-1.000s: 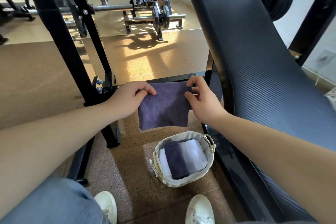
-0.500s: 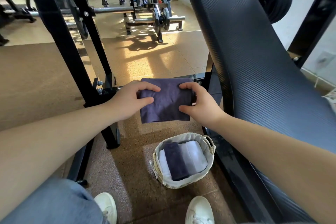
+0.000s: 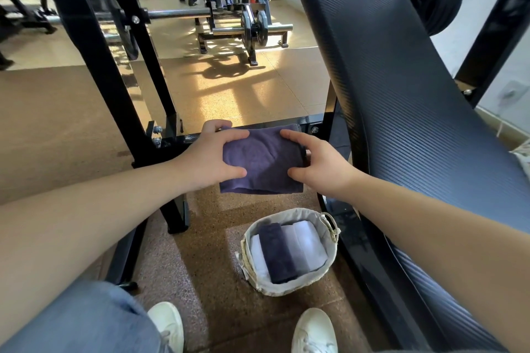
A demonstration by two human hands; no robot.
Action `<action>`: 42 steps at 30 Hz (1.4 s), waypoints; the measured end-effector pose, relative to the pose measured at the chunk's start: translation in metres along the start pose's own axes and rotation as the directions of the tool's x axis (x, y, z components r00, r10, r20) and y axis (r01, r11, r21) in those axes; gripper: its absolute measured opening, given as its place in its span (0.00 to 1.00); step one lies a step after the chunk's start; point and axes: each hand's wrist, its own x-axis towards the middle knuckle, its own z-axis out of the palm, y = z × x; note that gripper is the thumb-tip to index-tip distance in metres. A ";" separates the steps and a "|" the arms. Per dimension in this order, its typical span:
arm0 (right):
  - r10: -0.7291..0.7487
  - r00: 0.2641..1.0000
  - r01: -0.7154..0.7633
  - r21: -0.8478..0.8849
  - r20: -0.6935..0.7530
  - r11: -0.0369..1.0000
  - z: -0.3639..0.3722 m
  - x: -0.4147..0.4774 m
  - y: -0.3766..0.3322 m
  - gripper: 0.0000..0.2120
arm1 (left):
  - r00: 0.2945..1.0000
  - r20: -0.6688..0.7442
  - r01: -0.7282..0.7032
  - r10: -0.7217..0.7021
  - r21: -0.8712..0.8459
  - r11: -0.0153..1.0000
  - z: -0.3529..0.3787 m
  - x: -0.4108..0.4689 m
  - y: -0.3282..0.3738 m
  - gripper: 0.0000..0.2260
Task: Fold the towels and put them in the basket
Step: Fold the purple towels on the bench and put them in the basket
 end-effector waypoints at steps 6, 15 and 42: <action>-0.022 1.000 0.024 0.065 -0.019 0.998 -0.001 0.003 0.007 0.39 | 0.997 -0.040 -0.054 0.058 0.101 0.993 0.000 0.001 0.003 0.32; -0.059 0.979 0.024 -0.176 -0.197 0.984 -0.002 -0.001 0.008 0.09 | 0.984 -0.077 -0.148 0.161 0.155 0.977 -0.007 -0.007 0.001 0.18; -0.143 0.943 -0.002 -0.435 -0.299 0.900 0.011 -0.009 -0.005 0.15 | 0.999 0.037 0.000 0.002 -0.053 0.999 0.016 -0.012 0.016 0.22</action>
